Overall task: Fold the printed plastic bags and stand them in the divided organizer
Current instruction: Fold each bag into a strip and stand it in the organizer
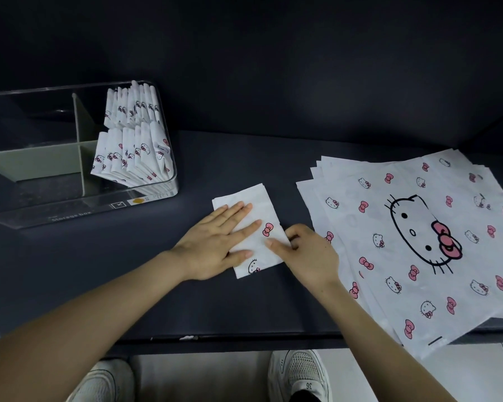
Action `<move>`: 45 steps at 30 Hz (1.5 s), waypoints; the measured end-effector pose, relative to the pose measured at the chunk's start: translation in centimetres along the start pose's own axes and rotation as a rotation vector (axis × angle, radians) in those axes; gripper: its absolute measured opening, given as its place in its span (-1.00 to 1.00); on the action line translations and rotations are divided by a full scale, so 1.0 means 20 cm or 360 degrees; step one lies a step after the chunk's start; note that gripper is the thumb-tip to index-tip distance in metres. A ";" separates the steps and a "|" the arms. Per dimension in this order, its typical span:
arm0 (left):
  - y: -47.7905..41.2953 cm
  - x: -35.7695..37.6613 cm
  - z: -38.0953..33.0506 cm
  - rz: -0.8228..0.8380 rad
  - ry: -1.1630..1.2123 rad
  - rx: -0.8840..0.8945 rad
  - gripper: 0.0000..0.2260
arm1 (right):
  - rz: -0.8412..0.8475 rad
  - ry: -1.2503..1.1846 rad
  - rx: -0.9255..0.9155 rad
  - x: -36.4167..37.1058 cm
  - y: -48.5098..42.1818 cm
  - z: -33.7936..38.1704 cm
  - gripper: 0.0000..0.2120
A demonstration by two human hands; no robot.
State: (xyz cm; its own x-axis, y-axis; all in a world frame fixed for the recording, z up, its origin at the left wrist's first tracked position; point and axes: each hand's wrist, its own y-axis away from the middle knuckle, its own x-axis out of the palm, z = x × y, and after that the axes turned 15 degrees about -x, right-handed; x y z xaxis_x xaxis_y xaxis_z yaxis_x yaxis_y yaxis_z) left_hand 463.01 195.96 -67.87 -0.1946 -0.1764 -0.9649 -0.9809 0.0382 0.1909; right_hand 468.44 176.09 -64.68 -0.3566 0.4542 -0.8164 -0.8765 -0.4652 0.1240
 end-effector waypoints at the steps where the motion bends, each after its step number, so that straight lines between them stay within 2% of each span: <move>1: 0.00 0.00 0.00 0.0007 -0.0005 -0.0004 -0.37 | -0.0016 -0.0055 -0.0014 0.00 0.03 0.00 -0.69; 6: 0.01 -0.04 -0.01 0.0088 -0.0067 -0.0016 -0.28 | -0.0066 -0.0031 -0.0029 0.01 0.07 0.01 -0.59; 11: 0.01 -0.06 -0.02 0.0152 -0.0098 -0.0021 -0.20 | -0.0040 -0.0012 0.0028 0.01 0.05 0.02 -0.62; 15: 0.02 -0.08 -0.03 0.0201 -0.0153 -0.0038 -0.17 | -0.0355 0.0107 -0.0045 0.03 0.07 0.00 -0.57; 17: 0.02 -0.08 -0.04 0.0197 -0.0163 -0.0038 -0.17 | -0.0386 0.0131 -0.0026 0.04 0.08 -0.03 -0.61; 24: 0.02 -0.07 -0.03 0.0178 -0.0080 -0.0044 -0.18 | -0.0352 -0.0101 -0.0002 0.02 0.05 -0.01 -0.76; 26: 0.02 -0.06 -0.03 0.0166 -0.0049 -0.0045 -0.19 | -0.0229 -0.0107 0.0000 0.03 0.00 0.05 -0.86; 31: 0.03 -0.04 -0.01 0.0102 0.0123 -0.0006 -0.20 | 0.0061 -0.0106 0.0195 -0.01 -0.08 0.10 -0.66; 33: 0.03 -0.04 0.00 0.0114 0.0183 0.0006 -0.21 | 0.0100 -0.0010 0.0188 -0.03 -0.05 0.09 -0.58; 36: 0.04 -0.04 0.01 0.0124 0.0170 0.0017 -0.23 | 0.0060 0.0006 0.0052 -0.03 -0.01 0.09 -0.76; 39: 0.05 -0.04 0.01 0.0139 0.0149 0.0019 -0.23 | 0.0056 -0.0477 0.0182 -0.04 0.00 0.11 -0.86; 42: 0.06 -0.04 0.01 0.0160 0.0115 0.0019 -0.23 | 0.0015 -0.1061 0.0405 -0.05 0.01 0.13 -0.67; 45: 0.08 -0.02 0.01 0.0048 0.0385 0.0081 -0.26 | -0.0055 -0.1294 0.0530 -0.04 0.01 0.12 -0.50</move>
State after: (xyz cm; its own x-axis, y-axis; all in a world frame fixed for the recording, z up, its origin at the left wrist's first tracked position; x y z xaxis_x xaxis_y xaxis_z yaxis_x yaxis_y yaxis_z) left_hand 461.48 196.20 -67.29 -0.2249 -0.4045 -0.8864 -0.9744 0.0955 0.2036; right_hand 467.76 177.44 -62.64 -0.3371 0.9234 -0.1838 -0.8945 -0.2532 0.3685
